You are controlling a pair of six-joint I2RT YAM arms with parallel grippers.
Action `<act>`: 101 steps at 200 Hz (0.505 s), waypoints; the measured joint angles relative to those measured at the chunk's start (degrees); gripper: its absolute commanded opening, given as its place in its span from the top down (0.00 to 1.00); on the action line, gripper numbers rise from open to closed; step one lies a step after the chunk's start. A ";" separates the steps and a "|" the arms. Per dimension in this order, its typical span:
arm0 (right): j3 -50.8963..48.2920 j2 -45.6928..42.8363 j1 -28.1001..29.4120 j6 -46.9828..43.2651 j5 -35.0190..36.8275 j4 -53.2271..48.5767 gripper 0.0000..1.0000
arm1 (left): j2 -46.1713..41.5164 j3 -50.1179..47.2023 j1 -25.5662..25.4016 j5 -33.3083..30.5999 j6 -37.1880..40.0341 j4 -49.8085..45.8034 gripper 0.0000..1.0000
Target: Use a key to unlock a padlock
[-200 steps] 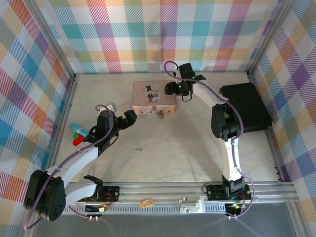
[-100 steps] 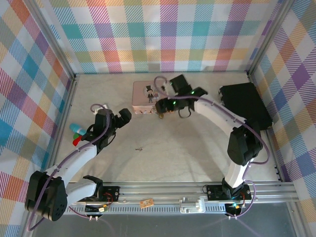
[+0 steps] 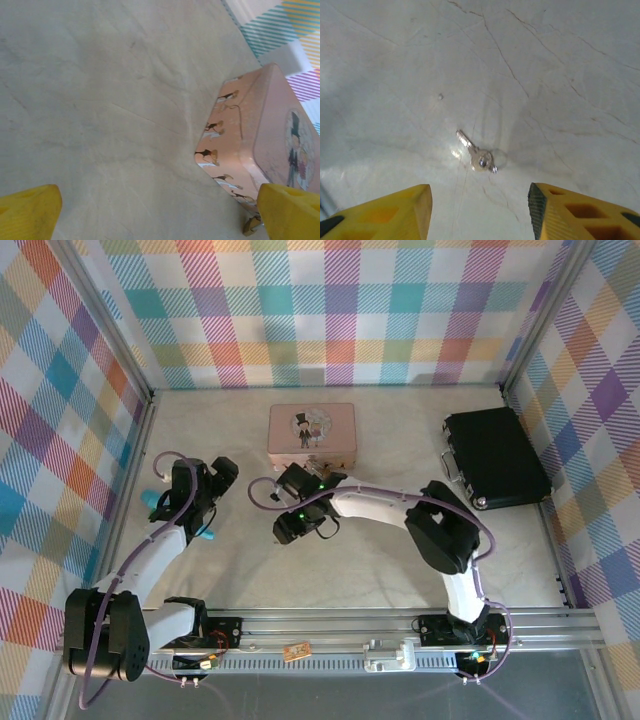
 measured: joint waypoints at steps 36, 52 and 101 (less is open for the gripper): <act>2.10 4.09 1.09 -0.33 1.16 0.59 0.54 | -0.76 0.42 0.24 -1.18 0.04 -4.98 0.00; 3.02 5.18 1.31 -0.94 1.42 0.55 0.56 | -2.32 0.42 0.26 -1.79 0.39 -6.38 0.00; 3.91 6.19 2.58 -1.53 1.95 0.33 0.60 | -5.81 0.42 0.28 -2.67 1.33 -6.80 0.00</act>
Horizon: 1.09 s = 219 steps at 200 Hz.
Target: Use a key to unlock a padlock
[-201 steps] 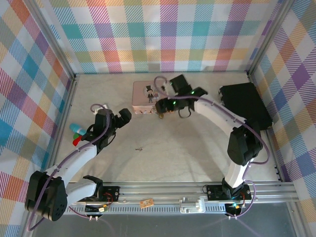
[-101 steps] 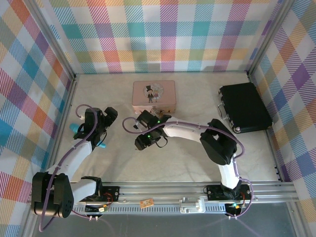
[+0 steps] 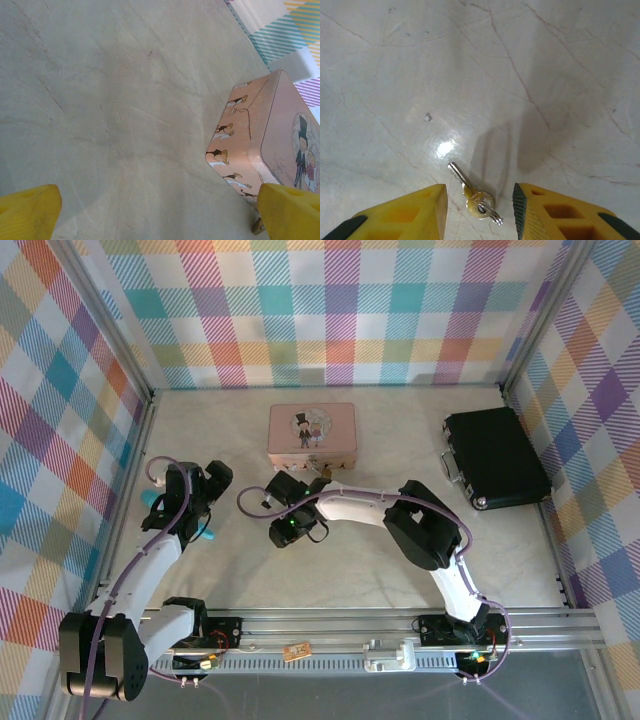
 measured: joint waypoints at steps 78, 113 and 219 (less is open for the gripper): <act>-2.12 -0.59 1.07 0.20 1.97 0.96 0.76 | 1.27 0.00 0.00 1.64 0.44 0.04 0.00; -3.17 -1.18 1.05 1.20 3.74 1.97 0.99 | 1.27 -0.11 0.00 4.63 0.66 1.44 0.00; -19.23 -20.76 -9.75 6.71 0.74 8.68 1.00 | 0.04 -7.76 -6.27 16.11 -8.98 16.65 0.05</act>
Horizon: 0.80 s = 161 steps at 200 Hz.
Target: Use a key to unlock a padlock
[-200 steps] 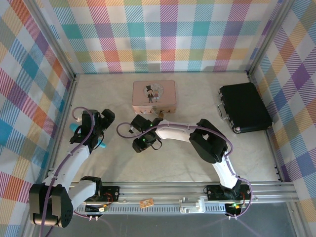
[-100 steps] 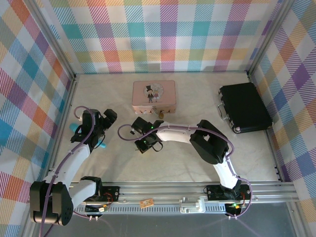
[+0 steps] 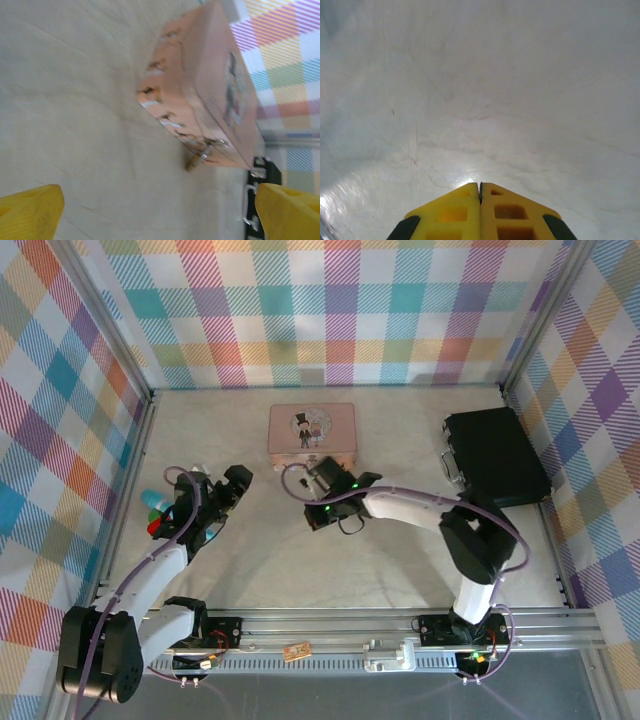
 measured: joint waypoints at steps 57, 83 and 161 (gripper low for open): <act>-1.97 -7.08 -3.98 -0.72 3.39 2.51 1.00 | 8.20 5.07 -12.02 -3.23 -12.39 2.23 0.05; -1.92 -7.08 -4.85 -2.64 2.27 3.41 1.00 | 14.45 5.97 -15.26 -2.93 -22.49 5.27 0.08; -2.23 -7.08 -6.10 -5.40 -8.17 11.10 1.00 | 23.89 8.39 -21.53 -1.62 -44.48 12.59 0.24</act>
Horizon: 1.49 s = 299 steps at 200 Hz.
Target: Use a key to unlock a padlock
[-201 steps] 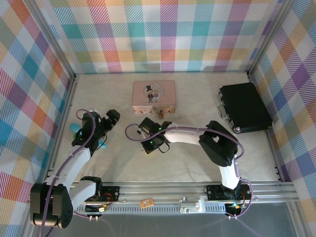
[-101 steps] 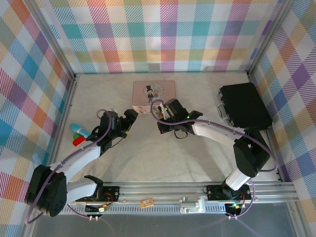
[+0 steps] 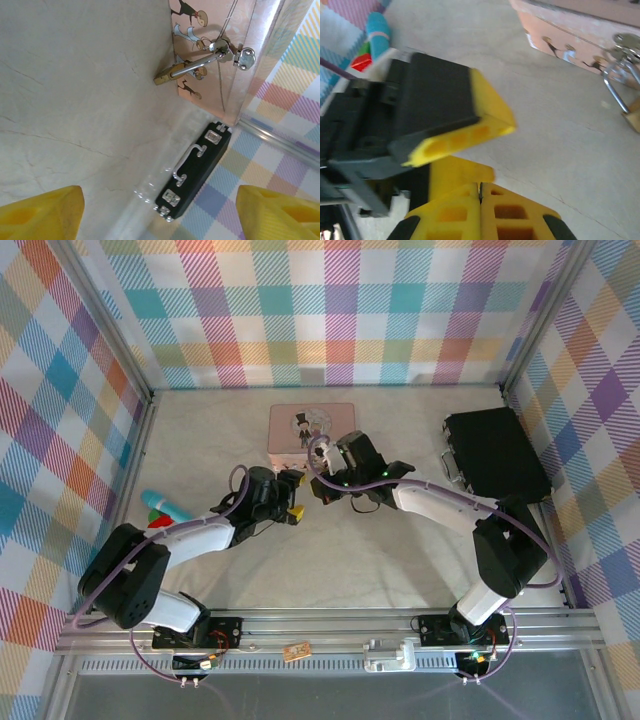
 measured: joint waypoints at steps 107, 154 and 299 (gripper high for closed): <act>-3.21 0.00 0.00 0.59 -4.22 6.67 1.00 | 4.31 1.38 -1.40 0.37 -9.42 8.98 0.61; -4.57 -0.44 -0.09 0.63 -4.17 6.82 1.00 | 4.31 0.48 -1.46 -0.07 -10.25 9.90 0.72; -5.44 -3.28 -2.62 3.63 -5.07 7.65 0.66 | 5.73 0.22 -1.55 -1.16 -6.73 13.62 1.00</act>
